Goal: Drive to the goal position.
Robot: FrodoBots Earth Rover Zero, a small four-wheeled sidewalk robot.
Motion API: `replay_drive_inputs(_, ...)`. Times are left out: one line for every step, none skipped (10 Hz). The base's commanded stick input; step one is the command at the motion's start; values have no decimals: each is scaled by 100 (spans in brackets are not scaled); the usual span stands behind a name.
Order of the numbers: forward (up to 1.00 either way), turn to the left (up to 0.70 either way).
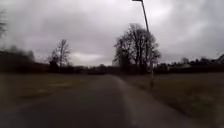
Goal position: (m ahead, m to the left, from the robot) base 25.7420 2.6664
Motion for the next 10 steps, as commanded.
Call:
replay_drive_inputs(100,0)
replay_drive_inputs(100,0)
replay_drive_inputs(100,0)
replay_drive_inputs(100,0)
replay_drive_inputs(100,7)
replay_drive_inputs(100,32)
replay_drive_inputs(100,40)
replay_drive_inputs(100,27)
replay_drive_inputs(100,8)
replay_drive_inputs(100,0)
